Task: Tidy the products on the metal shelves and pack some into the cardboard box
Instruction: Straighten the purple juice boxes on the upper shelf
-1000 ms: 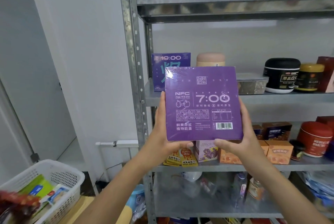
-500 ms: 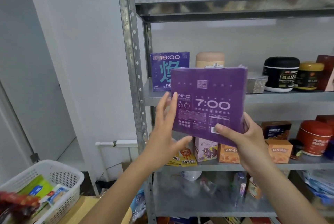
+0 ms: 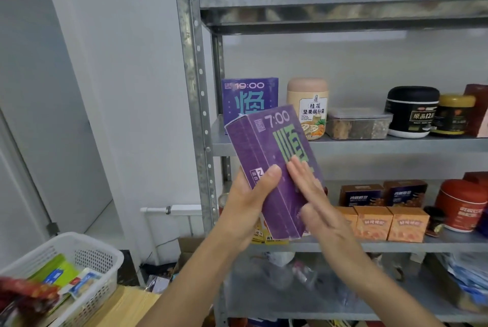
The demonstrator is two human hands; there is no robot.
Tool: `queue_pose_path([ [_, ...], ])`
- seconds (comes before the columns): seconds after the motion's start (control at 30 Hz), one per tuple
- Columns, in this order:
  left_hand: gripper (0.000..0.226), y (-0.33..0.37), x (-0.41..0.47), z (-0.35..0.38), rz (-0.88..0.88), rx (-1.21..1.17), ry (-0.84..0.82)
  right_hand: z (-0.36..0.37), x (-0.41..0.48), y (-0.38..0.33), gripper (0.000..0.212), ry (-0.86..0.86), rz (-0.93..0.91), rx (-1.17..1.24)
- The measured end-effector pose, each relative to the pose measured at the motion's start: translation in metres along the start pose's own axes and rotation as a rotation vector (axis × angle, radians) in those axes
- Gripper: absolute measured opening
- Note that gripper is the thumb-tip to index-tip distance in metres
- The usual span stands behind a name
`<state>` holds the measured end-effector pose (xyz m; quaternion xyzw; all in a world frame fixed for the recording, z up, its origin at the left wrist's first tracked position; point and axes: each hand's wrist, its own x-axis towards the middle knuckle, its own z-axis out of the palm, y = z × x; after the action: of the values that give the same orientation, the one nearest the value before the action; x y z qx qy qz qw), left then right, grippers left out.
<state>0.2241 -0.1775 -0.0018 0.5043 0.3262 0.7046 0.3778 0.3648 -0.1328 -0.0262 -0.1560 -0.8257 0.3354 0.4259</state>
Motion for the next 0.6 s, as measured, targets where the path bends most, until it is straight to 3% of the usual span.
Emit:
queue_pose_path([
  [0.1,0.092,0.006,-0.003,-0.006,-0.062,-0.045,-0.008,-0.02,0.011,0.011,0.085,0.184,0.191,-0.042],
  [0.17,0.094,0.01,-0.005,-0.013,-0.068,-0.027,-0.036,-0.039,0.019,0.015,0.103,0.241,0.353,0.023],
  [0.3,0.086,0.014,-0.002,-0.02,-0.074,-0.022,-0.087,-0.062,0.021,0.018,0.101,0.027,0.508,0.487],
  [0.4,0.073,0.01,0.002,-0.023,-0.112,-0.074,-0.127,-0.06,0.02,0.026,0.104,0.041,0.49,0.612],
  [0.5,0.074,0.006,0.004,-0.026,-0.178,-0.162,-0.125,-0.054,0.022,0.026,0.093,0.137,0.459,0.6],
  [0.6,0.082,0.01,0.005,-0.026,-0.186,-0.123,-0.044,-0.05,0.022,0.022,0.051,0.18,0.478,0.648],
])
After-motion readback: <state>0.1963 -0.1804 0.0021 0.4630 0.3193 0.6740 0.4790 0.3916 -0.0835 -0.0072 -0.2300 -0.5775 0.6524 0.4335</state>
